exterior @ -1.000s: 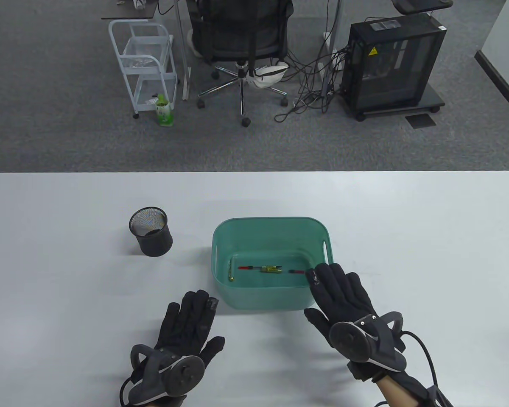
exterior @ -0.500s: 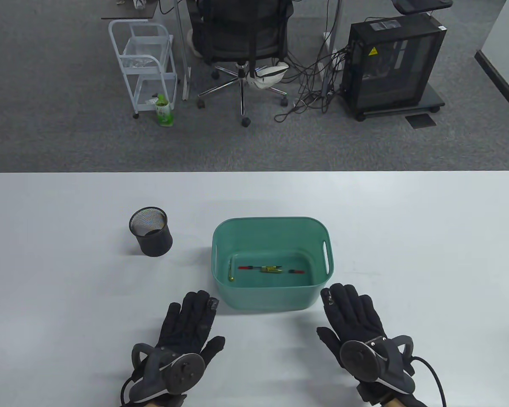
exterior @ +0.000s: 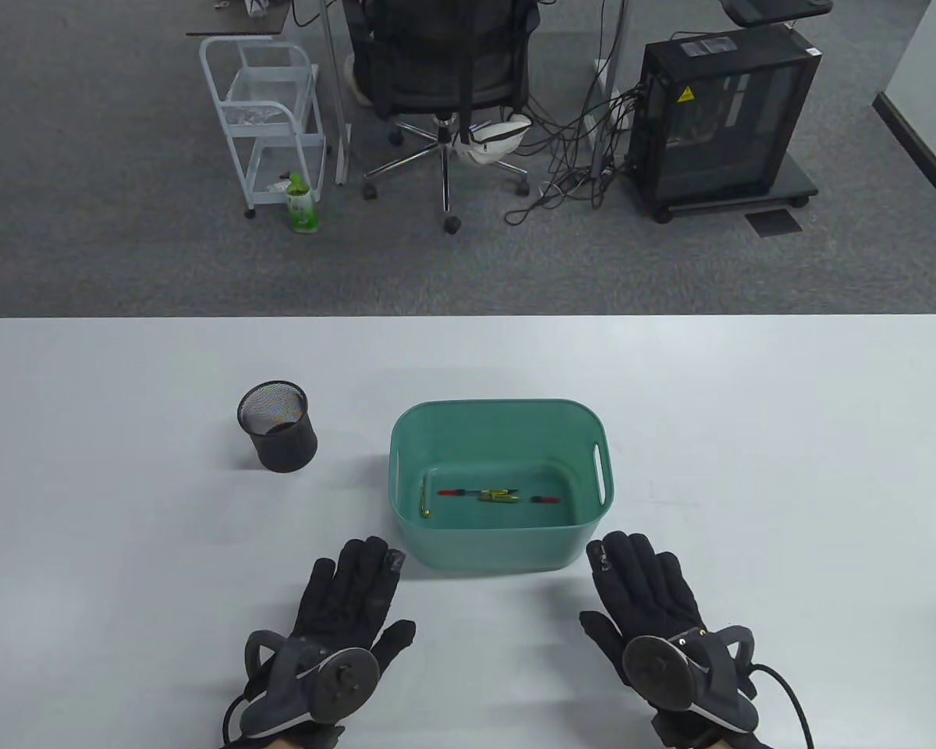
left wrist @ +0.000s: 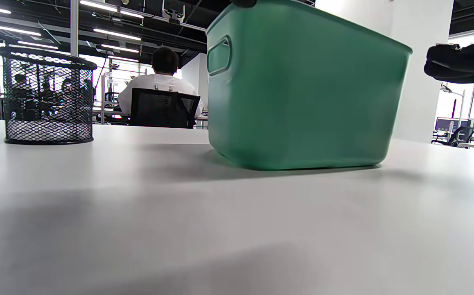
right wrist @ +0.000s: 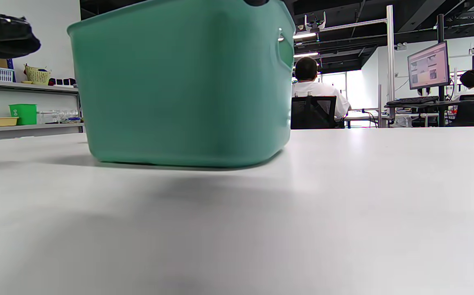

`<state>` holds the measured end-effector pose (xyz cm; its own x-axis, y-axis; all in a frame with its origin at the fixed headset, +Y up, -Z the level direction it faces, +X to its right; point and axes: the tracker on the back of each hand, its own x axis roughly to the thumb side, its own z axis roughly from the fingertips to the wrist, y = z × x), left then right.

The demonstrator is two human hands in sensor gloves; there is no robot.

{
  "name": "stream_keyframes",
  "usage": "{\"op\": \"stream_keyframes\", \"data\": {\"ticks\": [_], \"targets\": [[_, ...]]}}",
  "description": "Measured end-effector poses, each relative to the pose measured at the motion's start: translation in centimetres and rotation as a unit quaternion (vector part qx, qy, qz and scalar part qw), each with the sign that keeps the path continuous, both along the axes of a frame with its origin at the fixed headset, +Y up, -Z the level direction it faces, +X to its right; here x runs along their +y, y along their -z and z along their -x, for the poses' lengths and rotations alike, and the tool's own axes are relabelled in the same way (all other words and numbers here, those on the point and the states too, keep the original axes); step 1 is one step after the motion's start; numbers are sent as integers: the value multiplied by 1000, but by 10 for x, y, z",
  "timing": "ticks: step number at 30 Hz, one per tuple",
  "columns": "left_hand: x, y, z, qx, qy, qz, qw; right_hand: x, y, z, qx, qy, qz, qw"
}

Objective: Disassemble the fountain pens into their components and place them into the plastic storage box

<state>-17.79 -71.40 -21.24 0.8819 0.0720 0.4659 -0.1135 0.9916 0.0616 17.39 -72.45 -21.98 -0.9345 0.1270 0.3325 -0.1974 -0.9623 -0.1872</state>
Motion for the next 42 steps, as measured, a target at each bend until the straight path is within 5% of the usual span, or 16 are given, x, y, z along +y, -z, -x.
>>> {"op": "stream_keyframes", "data": {"ticks": [42], "targets": [[-5,2,-3,-5,6,14,1000,-3,-4,3,12,-4,18,1000]]}}
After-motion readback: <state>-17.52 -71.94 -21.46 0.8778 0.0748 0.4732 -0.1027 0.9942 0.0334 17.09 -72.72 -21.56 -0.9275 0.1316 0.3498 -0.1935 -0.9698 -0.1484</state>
